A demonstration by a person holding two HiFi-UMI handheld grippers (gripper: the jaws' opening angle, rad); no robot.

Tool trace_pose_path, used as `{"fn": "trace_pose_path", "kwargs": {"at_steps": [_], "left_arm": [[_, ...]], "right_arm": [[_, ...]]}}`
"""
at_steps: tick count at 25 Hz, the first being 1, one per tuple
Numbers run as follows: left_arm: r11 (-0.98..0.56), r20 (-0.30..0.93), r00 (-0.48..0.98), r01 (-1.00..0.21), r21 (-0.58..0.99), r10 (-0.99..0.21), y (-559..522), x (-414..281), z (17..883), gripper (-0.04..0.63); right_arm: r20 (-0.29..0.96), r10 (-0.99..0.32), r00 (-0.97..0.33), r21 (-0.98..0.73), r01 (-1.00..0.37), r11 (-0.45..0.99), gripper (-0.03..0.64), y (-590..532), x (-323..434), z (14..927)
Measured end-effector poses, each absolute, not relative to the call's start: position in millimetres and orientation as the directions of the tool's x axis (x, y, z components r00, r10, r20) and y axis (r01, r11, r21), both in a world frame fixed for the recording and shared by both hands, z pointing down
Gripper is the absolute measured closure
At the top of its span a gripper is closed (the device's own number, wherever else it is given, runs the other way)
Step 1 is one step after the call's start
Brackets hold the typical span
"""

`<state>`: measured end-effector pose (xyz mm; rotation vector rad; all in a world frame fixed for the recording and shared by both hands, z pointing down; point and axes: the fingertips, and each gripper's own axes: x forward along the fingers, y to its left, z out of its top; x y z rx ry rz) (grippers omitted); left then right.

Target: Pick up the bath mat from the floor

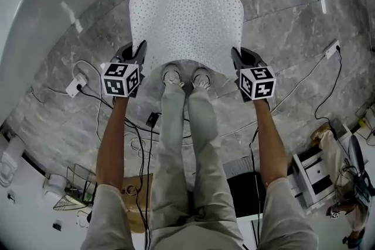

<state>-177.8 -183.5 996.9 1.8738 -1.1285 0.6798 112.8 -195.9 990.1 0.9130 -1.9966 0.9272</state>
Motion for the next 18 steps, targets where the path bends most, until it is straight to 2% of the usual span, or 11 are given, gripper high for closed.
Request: {"fn": "trace_pose_path", "kwargs": {"at_steps": [18], "left_arm": [[-0.294,0.713,0.443,-0.896,0.333,-0.543,-190,-155,831,0.565]], "right_arm": [[0.760,-0.440,-0.479,-0.263,-0.845,0.466,0.588,-203,114,823]]}}
